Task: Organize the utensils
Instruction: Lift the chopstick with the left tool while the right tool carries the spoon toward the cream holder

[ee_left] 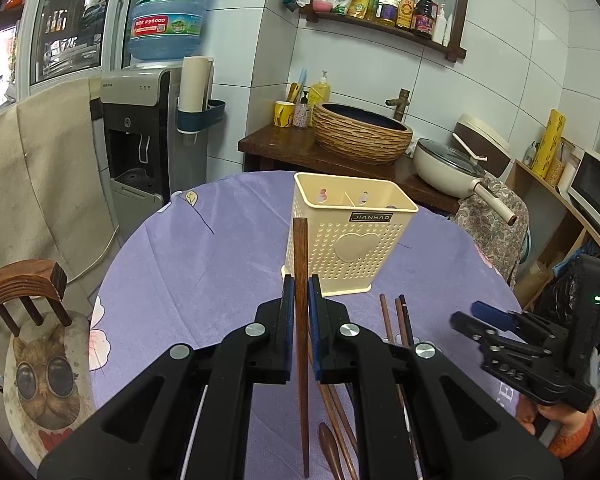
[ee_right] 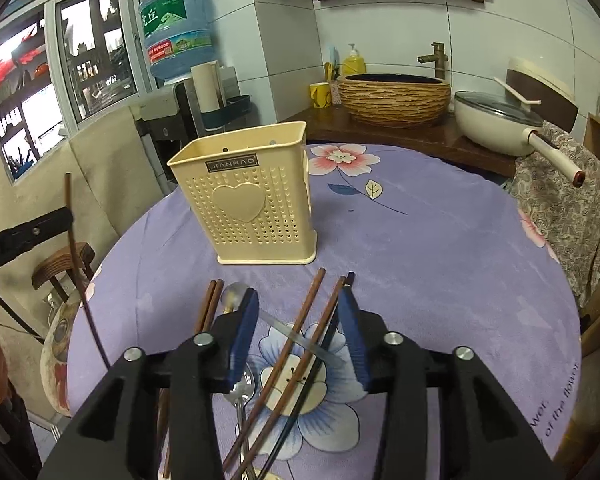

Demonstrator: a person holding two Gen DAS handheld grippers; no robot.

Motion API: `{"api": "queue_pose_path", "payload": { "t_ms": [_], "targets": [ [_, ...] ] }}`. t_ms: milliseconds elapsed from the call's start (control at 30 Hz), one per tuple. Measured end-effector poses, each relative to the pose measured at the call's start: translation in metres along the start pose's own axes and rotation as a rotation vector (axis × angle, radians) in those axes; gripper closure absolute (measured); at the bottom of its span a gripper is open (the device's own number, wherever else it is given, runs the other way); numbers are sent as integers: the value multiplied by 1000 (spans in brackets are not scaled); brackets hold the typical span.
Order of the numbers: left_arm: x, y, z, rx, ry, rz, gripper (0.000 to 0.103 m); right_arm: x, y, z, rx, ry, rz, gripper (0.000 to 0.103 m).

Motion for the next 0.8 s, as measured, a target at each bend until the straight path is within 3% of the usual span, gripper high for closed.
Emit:
{"api": "queue_pose_path", "payload": {
  "t_ms": [67,233,567,800],
  "targets": [
    [1,0,0,-1,0,1,96,-20,1,-9,61,-3,-29,61],
    [4,1,-1,-2,-3,6,96,-68,13,-41,216,-130,-163,61],
    [10,2,-1,-5,-11,15,96,-126,26,-83,487,-206,-306,61],
    [11,2,-3,1,-14,18,96,-135,26,-88,489,-208,-337,61]
  ]
}}
Point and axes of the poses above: each gripper's, at about its wrist camera, not at the fingertips, and x roughly against the way its jaws point, z to its right, y to its underside, the point moved 8 cm from there along -x, roughly the way its jaws point, and after that the axes turned 1 degree about -x, right-handed, at the moved point
